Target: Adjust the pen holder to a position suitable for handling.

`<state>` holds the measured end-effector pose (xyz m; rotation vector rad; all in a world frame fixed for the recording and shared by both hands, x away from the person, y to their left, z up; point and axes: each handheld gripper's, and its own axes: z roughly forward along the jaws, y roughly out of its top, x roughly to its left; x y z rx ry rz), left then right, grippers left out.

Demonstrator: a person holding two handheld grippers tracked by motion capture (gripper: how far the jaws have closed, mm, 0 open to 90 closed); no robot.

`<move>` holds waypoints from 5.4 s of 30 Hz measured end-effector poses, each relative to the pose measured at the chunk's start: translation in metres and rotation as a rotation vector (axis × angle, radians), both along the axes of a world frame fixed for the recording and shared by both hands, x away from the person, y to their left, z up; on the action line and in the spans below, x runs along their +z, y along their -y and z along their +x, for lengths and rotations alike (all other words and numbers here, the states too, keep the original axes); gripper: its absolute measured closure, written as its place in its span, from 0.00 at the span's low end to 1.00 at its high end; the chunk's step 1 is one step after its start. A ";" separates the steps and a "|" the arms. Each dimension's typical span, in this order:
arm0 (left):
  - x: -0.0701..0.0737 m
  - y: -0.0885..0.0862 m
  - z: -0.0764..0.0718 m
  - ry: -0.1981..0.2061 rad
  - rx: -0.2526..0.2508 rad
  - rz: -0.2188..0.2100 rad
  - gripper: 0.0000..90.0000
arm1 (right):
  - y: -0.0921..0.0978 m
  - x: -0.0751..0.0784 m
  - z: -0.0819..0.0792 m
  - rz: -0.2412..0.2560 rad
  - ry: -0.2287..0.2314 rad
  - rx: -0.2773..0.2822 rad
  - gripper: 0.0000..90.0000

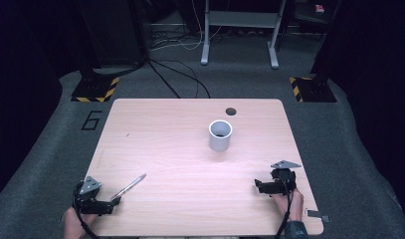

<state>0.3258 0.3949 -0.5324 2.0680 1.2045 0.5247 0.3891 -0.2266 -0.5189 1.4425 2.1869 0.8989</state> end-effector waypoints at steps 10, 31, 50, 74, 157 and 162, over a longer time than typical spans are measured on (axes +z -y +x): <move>0.000 0.000 0.000 0.001 0.000 0.000 0.00 | -0.021 0.028 0.012 0.068 0.016 0.038 0.00; 0.000 0.000 0.000 -0.007 -0.005 0.007 0.00 | -0.080 0.063 0.057 0.083 0.010 0.158 0.00; 0.000 0.000 -0.001 -0.004 0.002 -0.002 0.00 | -0.124 0.079 0.115 0.053 -0.020 0.180 0.00; 0.000 0.000 0.000 -0.007 -0.005 0.006 0.00 | -0.161 0.065 0.168 -0.039 -0.054 0.138 0.00; 0.000 0.000 0.000 0.000 0.000 -0.002 0.00 | -0.183 0.065 0.034 0.086 0.036 0.441 0.00; 0.000 0.000 0.000 0.000 0.000 -0.002 0.00 | -0.155 0.068 0.013 0.117 0.060 0.405 0.00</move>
